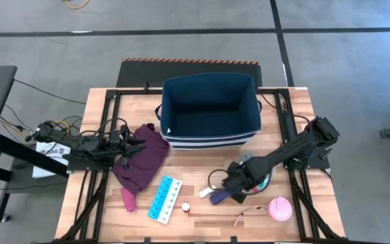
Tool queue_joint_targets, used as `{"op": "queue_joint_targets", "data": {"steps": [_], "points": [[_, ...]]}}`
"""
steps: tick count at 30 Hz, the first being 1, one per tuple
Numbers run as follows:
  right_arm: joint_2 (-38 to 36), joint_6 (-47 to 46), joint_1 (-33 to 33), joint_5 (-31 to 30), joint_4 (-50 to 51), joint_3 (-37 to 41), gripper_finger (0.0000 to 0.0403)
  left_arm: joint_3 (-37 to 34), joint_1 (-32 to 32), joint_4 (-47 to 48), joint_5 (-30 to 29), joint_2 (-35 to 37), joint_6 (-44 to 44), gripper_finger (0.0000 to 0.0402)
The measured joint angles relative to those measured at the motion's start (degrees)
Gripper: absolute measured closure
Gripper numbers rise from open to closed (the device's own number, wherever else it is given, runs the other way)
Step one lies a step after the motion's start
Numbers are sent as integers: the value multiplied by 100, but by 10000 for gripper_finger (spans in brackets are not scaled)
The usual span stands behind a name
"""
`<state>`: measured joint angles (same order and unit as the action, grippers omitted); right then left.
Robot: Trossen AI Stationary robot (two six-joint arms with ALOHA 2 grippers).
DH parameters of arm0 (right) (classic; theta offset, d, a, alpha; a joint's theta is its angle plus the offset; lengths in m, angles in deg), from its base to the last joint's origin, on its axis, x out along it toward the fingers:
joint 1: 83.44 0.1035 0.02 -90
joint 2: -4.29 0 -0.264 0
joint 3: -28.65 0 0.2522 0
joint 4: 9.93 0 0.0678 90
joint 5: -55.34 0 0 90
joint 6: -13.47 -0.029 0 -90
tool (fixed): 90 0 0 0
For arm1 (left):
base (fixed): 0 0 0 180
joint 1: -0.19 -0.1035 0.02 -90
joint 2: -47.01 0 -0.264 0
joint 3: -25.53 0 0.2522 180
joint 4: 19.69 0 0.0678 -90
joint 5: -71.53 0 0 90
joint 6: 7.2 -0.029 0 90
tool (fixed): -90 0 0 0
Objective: Pick & place medical supplies in basket/bin
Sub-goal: Put the transparent first aid kit into the blue bin
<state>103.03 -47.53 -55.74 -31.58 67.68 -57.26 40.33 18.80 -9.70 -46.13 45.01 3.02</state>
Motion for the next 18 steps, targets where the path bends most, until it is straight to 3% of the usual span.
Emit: {"op": "queue_joint_targets", "data": {"steps": [4,8,18], "points": [[0,183,217,-198,-97,-766,400,0,0,0,2,0,0,287],[0,833,476,-910,-528,-1523,400,0,0,0,2,0,2,287],[-3,4155,608,-3062,-1694,-2935,401,0,-2,-3,2,2,2,287]]}}
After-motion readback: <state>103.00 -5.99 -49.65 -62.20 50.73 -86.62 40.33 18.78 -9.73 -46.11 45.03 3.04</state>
